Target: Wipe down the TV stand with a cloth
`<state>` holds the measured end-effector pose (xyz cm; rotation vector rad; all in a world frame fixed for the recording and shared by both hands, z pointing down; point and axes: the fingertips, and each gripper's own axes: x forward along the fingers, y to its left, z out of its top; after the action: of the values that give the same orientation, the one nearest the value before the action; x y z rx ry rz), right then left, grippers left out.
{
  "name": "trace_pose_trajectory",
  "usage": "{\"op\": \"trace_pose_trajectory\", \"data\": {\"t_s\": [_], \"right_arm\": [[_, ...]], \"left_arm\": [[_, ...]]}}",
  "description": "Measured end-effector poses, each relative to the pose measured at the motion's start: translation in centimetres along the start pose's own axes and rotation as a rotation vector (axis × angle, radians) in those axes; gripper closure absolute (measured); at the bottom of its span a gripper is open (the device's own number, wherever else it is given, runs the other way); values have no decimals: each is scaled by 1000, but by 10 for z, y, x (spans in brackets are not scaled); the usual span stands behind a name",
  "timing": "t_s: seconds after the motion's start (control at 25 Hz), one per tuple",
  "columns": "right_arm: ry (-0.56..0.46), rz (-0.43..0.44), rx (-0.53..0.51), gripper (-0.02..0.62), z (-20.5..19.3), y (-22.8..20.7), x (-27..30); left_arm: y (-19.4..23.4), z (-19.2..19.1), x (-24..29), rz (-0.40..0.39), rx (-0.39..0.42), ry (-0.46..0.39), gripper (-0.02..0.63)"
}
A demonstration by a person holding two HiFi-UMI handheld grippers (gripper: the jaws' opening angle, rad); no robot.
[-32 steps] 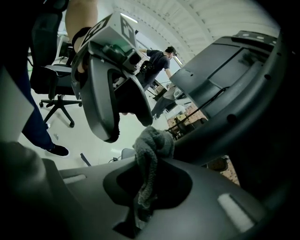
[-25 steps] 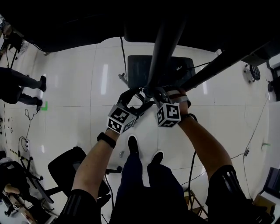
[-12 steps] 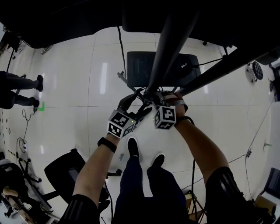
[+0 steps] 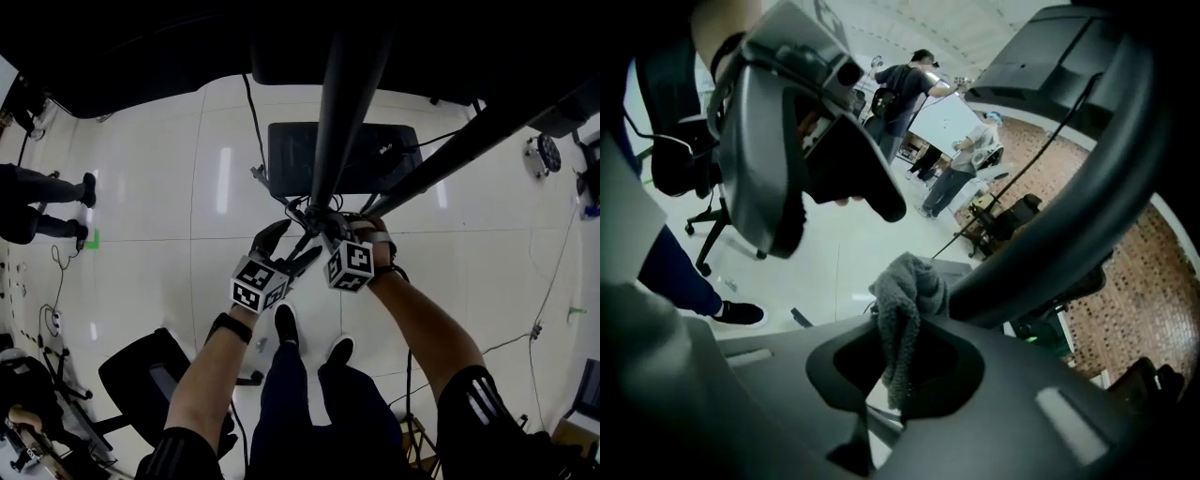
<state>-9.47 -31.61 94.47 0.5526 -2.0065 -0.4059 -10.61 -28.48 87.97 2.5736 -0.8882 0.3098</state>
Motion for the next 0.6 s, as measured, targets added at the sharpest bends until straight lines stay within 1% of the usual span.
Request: {"op": "trace_pose_trajectory", "data": {"t_s": [0.12,0.24,0.48,0.6], "right_arm": [[-64,-42,35,572,23,-14,-44],[-105,-64,32,571,40,-24,-97],[-185,-66,16,572,67,-54,-200],[-255,-64,52,572,81,-74,-257]], "left_arm": [[-16,28,-11,12,41,-13,218],[-51,65,-24,6,91,-37,218],[-123,155,-53,14,225,-125,218],[-160,196,-66,32,292,-158,218]]}}
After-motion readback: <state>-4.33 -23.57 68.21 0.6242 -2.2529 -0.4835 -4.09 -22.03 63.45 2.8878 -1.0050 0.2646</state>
